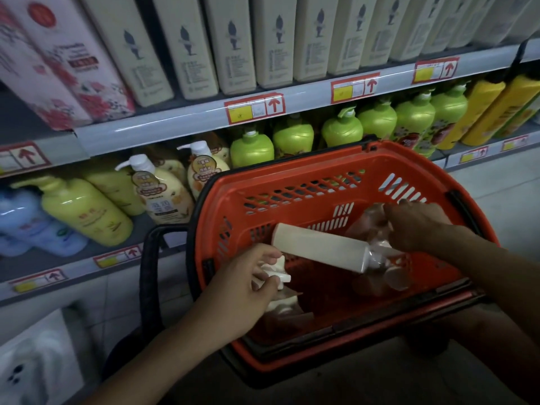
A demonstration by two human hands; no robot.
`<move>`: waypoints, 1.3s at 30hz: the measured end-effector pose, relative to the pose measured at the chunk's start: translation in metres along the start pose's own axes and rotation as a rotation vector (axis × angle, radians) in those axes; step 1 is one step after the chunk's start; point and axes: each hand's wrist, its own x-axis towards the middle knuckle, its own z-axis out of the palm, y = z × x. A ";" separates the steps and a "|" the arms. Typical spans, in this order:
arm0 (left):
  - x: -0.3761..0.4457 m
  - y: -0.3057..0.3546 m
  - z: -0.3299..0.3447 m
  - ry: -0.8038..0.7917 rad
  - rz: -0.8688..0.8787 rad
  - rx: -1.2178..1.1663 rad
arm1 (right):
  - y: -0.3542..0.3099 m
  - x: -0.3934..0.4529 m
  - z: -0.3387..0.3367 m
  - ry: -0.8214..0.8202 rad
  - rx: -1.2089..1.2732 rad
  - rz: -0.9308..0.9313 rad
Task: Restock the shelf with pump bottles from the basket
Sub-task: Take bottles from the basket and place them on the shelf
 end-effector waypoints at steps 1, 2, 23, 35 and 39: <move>0.001 0.000 0.000 0.004 -0.003 -0.002 | -0.002 -0.005 -0.009 0.050 -0.008 0.002; 0.003 0.002 0.001 0.006 -0.006 -0.003 | -0.006 -0.010 -0.018 0.118 -0.019 0.001; 0.038 0.063 0.009 0.302 0.129 -0.195 | -0.074 -0.111 -0.126 0.500 1.026 -0.131; 0.021 0.081 -0.096 -0.032 -0.054 -1.089 | -0.103 -0.130 -0.113 -0.134 1.679 -0.547; 0.008 0.073 -0.104 -0.002 -0.067 -0.853 | -0.119 -0.128 -0.108 -0.048 1.762 -0.498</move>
